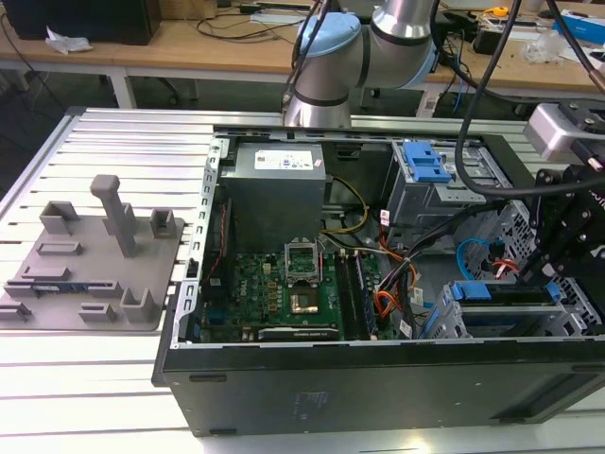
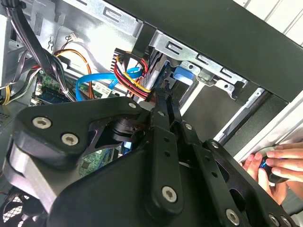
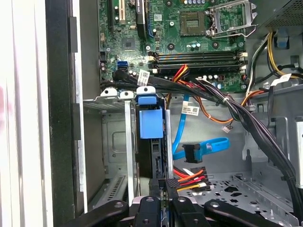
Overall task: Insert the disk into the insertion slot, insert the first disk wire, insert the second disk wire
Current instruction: 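Insert the first disk wire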
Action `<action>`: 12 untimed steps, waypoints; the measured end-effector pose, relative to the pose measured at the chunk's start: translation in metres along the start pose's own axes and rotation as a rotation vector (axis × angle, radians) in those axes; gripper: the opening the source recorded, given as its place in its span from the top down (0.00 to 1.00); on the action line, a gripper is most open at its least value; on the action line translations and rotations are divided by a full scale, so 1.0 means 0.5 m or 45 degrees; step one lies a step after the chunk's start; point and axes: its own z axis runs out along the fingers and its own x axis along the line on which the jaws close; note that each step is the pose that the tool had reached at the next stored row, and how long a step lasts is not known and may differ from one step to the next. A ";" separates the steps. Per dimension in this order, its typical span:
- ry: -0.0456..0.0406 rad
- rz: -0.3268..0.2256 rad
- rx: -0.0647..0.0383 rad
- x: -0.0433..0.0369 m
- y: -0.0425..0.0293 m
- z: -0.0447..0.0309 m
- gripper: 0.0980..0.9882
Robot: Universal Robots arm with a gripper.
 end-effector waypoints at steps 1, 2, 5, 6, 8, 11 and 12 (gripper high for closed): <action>0.000 0.000 0.000 0.000 0.000 0.001 0.93; 0.000 0.000 0.000 0.000 0.000 0.001 0.93; 0.000 0.000 0.000 0.000 0.000 0.003 0.93; 0.000 0.000 0.000 0.000 0.000 0.004 0.93; 0.000 0.000 0.000 0.000 0.000 0.005 0.93; 0.000 0.000 0.000 0.000 0.000 0.007 0.93; 0.000 0.000 0.000 0.000 0.000 0.008 0.93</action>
